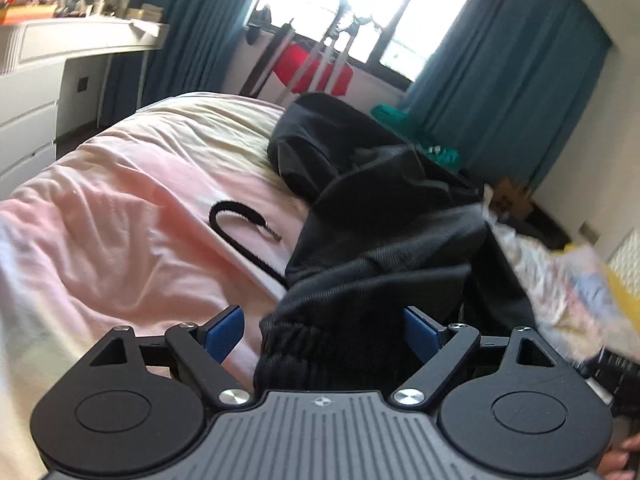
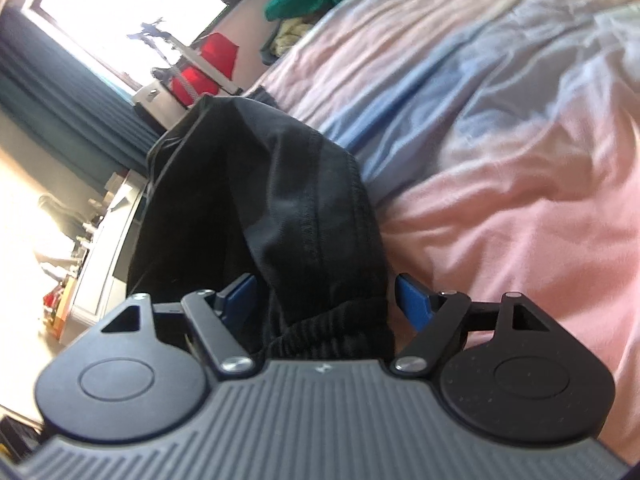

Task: Fold clothes
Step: 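Lift the black pants off the bed with both grippers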

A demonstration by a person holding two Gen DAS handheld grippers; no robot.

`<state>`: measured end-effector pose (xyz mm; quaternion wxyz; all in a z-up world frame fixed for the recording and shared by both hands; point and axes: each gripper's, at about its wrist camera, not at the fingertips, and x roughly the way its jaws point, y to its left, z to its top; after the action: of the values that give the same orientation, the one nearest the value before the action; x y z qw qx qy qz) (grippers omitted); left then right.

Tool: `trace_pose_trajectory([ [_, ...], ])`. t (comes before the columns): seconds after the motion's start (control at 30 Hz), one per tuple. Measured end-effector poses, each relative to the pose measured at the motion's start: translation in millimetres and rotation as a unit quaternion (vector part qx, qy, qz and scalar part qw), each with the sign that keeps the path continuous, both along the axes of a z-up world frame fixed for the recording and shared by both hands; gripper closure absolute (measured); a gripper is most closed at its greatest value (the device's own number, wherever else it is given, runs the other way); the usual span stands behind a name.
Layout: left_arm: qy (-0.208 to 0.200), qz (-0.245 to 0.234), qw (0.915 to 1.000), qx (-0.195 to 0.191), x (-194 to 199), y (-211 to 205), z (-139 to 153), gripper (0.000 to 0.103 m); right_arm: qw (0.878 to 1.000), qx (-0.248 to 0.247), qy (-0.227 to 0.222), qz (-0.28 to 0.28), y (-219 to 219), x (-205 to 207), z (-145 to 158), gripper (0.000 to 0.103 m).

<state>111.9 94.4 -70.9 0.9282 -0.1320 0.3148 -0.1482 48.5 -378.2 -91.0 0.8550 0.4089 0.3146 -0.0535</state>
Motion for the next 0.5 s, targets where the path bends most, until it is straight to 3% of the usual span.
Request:
trace_pose_trajectory([
  [0.07,0.005,-0.005,0.9999,0.013,1,-5,-5,0.022,1.000,0.008,0.003,-0.003,-2,1,-4,0.030],
  [0.17,0.010,-0.008,0.9996,0.026,2,-12,-12,0.037,1.000,0.022,0.008,-0.007,-5,1,-9,0.057],
  [0.23,0.005,0.001,0.9995,0.031,3,-14,-12,0.044,1.000,0.023,0.006,-0.009,-6,-1,-7,0.062],
  [0.3,0.000,0.010,0.9995,0.030,4,-14,-11,0.060,1.000,0.017,0.002,-0.002,-4,-2,-5,0.067],
  [0.4,0.007,0.046,0.9988,-0.017,8,-6,1,0.082,0.999,0.053,-0.010,0.002,-4,-9,-7,0.075],
  [0.5,0.001,0.084,0.9939,-0.071,14,8,24,0.085,0.995,0.099,-0.020,0.019,-1,-17,-5,0.077],
])
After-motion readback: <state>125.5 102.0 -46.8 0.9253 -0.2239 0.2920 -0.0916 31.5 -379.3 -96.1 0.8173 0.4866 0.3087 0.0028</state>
